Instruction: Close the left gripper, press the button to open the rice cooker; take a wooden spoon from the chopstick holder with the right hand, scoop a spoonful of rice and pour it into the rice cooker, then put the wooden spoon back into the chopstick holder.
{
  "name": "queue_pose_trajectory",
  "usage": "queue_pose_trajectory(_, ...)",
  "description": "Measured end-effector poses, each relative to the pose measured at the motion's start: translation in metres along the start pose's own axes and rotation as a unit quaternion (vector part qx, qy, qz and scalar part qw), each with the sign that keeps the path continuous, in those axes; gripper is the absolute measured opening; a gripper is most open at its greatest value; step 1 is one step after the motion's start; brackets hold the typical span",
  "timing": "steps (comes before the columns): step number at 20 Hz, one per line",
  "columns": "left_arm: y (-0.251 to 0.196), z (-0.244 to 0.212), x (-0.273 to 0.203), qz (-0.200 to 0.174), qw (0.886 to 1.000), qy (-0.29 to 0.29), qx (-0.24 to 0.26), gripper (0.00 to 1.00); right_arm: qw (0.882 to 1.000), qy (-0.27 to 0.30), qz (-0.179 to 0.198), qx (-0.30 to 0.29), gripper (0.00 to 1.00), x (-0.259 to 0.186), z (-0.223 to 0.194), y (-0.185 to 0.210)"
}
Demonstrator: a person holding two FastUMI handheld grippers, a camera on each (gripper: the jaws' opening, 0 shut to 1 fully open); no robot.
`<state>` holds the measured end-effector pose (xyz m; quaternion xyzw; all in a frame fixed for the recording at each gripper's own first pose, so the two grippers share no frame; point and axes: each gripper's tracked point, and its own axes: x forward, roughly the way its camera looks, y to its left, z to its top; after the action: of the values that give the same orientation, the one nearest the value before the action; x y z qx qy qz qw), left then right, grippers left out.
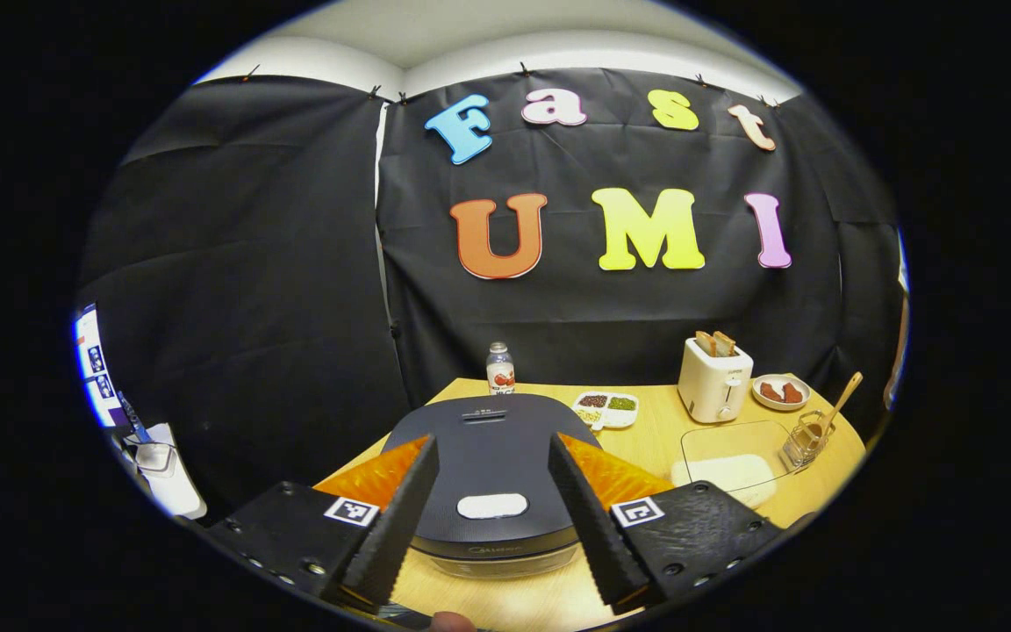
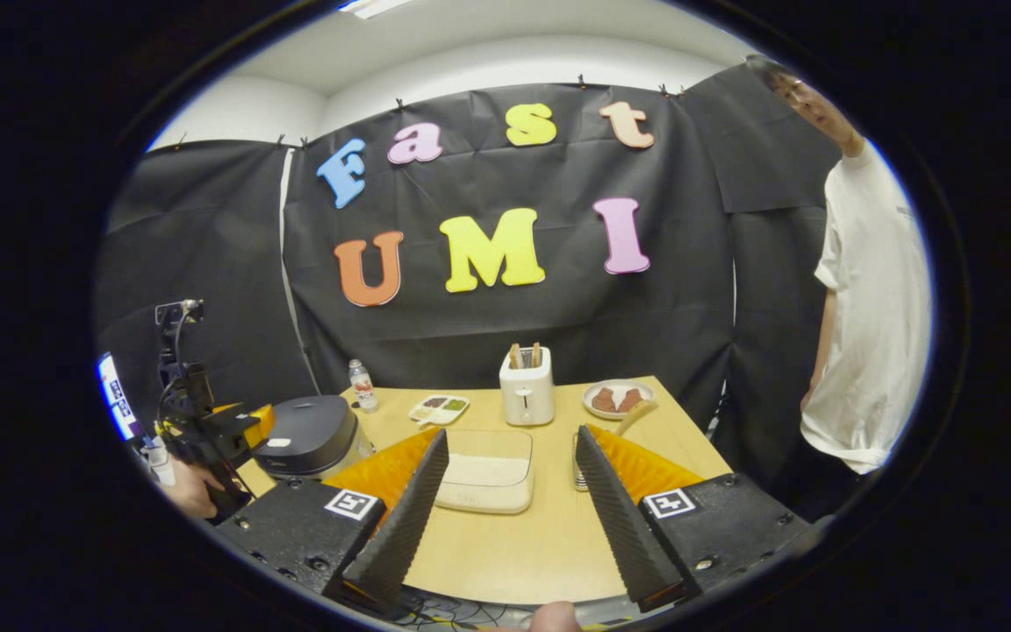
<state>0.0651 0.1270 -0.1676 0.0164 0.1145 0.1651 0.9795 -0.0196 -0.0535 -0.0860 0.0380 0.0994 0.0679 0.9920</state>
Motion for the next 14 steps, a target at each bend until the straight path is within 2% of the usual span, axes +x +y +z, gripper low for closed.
queue_pose_trajectory(2, 0.003, -0.002, -0.002, 0.003, 1.000, 0.003, -0.004, 0.72, 1.000, -0.005, -0.001, -0.006, 0.92, -0.003, 0.004, -0.001)
queue_pose_trajectory(3, 0.002, -0.002, -0.004, 0.003, 1.000, 0.003, -0.006, 0.67, 1.000, -0.008, -0.002, -0.007, 0.95, -0.006, 0.005, -0.002)
queue_pose_trajectory(6, 0.002, -0.004, -0.008, 0.003, 1.000, 0.005, -0.008, 0.72, 1.000, -0.007, -0.004, -0.003, 0.95, -0.009, 0.004, -0.001)
queue_pose_trajectory(7, 0.004, -0.006, -0.007, 0.006, 1.000, 0.007, -0.008, 0.67, 1.000, -0.007, -0.004, -0.003, 0.92, -0.010, 0.003, -0.001)
queue_pose_trajectory(8, 0.004, -0.007, -0.009, 0.005, 1.000, 0.007, -0.009, 0.70, 1.000, -0.008, -0.006, -0.003, 0.95, -0.011, 0.003, -0.001)
queue_pose_trajectory(9, 0.005, -0.009, -0.008, 0.006, 1.000, 0.008, -0.010, 0.82, 1.000, -0.009, -0.006, -0.003, 0.95, -0.013, 0.003, -0.001)
queue_pose_trajectory(10, 0.006, -0.005, -0.010, 0.007, 1.000, 0.006, -0.010, 1.00, 1.000, -0.010, -0.008, -0.004, 0.95, -0.013, 0.003, -0.001)
queue_pose_trajectory(11, 0.007, -0.002, -0.012, 0.006, 1.000, 0.005, -0.012, 0.97, 1.000, -0.008, -0.011, -0.005, 0.92, -0.012, 0.002, -0.002)
queue_pose_trajectory(12, 0.007, 0.004, -0.017, 0.003, 1.000, 0.001, -0.015, 0.97, 1.000, -0.005, -0.013, -0.005, 0.95, -0.012, 0.001, -0.002)
queue_pose_trajectory(14, 0.008, 0.018, -0.026, -0.005, 1.000, -0.010, -0.016, 0.97, 1.000, -0.013, -0.018, -0.007, 0.95, -0.013, 0.012, -0.001)
